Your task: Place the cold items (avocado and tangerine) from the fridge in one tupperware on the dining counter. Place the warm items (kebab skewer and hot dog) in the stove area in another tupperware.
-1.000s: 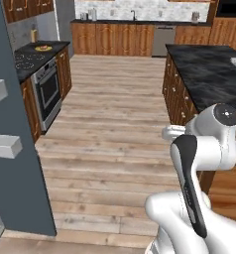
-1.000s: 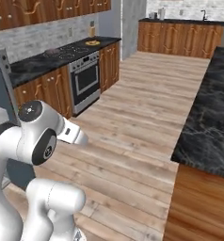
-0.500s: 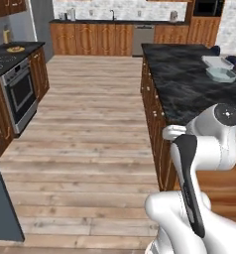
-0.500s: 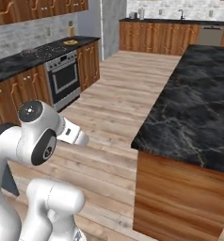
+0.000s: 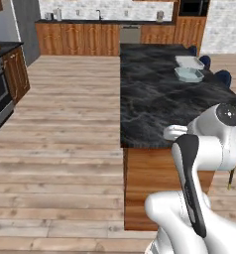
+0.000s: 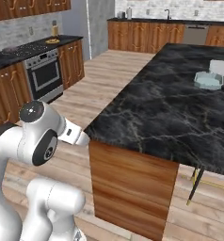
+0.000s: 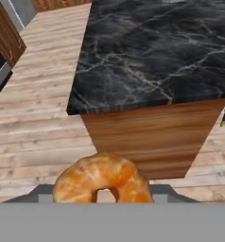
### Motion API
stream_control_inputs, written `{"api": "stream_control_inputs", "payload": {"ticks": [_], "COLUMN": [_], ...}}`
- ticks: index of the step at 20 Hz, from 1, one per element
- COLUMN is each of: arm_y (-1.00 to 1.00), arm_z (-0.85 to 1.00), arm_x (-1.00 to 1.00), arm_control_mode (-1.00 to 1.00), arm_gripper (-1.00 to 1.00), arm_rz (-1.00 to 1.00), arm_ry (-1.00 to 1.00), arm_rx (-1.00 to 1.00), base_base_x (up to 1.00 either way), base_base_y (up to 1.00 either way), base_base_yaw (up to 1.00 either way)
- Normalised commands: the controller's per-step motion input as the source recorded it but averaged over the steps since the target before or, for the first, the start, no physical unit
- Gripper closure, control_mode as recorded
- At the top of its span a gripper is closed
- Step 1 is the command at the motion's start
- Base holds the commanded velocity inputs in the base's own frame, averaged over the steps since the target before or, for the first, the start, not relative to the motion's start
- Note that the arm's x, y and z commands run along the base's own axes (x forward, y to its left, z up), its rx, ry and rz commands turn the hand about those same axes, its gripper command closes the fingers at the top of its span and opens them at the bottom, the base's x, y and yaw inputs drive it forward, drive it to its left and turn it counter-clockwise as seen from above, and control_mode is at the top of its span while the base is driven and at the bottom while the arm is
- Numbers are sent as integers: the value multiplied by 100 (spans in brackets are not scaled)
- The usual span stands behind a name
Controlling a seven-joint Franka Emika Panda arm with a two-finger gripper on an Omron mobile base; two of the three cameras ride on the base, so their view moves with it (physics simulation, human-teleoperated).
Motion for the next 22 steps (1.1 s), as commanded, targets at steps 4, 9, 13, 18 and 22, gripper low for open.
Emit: {"api": "stream_control_inputs", "payload": {"ticks": [4,9,13,18,22], "arm_y": [0,0,0,0,0], "arm_z": [0,0,0,0,0], "arm_x": [0,0,0,0,0], "arm_control_mode": [100,100,100,100,100], "arm_gripper": [100,100,100,100,100], "arm_rz": [0,0,0,0,0], "arm_ry": [0,0,0,0,0], "arm_rx": [0,0,0,0,0], "base_base_x": [18,22,28,31,31], "base_base_y": [-100,-100,-100,-100,-100], "base_base_yaw": [0,0,0,8,10]}}
